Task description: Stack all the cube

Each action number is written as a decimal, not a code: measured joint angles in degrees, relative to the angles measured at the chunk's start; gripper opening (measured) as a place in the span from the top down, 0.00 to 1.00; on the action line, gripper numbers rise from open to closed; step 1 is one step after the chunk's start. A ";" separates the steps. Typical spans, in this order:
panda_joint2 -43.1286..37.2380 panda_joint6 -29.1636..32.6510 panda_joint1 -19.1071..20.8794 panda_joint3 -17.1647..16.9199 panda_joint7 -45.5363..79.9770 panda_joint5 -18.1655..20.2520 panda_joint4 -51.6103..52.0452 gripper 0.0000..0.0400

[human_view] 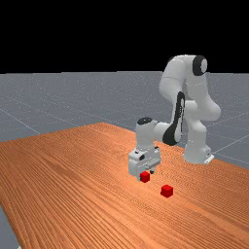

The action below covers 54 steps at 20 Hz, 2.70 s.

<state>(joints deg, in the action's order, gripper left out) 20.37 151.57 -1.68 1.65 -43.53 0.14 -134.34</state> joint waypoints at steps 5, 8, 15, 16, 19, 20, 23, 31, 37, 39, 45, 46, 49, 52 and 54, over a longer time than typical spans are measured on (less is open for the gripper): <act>1.31 -0.70 1.74 -0.79 -1.35 0.33 0.98 0.00; 3.54 0.61 1.73 -0.82 -1.35 0.31 1.58 0.00; 0.78 4.53 1.78 -0.79 -1.37 0.37 -2.73 0.00; 0.52 3.32 2.36 -0.19 -2.28 1.22 -2.93 0.00; -0.94 4.56 2.24 -0.30 -2.08 1.08 -5.65 0.00; -1.33 4.89 1.48 -1.04 -0.90 -0.02 -6.36 0.00; -1.77 5.23 2.95 -0.72 -4.53 -0.04 -7.21 0.00; 1.82 4.30 5.30 -1.91 -6.37 0.22 -4.73 0.00; 3.68 8.31 4.23 -2.21 -5.08 -0.07 -5.52 0.00; 3.69 8.29 4.44 -2.17 -5.37 -0.02 -5.51 0.00; 3.80 7.89 4.96 -2.02 -5.94 0.18 -5.15 0.52; 3.82 7.93 4.96 -2.02 -5.95 0.18 -5.10 0.52; 2.15 6.52 6.91 -0.17 -8.41 2.33 -5.66 0.52; -1.14 7.32 5.53 -1.53 -6.63 0.80 -7.59 0.52; -2.69 5.79 5.47 -1.59 -6.57 0.74 -7.74 0.52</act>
<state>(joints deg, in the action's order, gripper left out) 17.69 157.36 3.80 0.06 -50.10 0.88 -142.08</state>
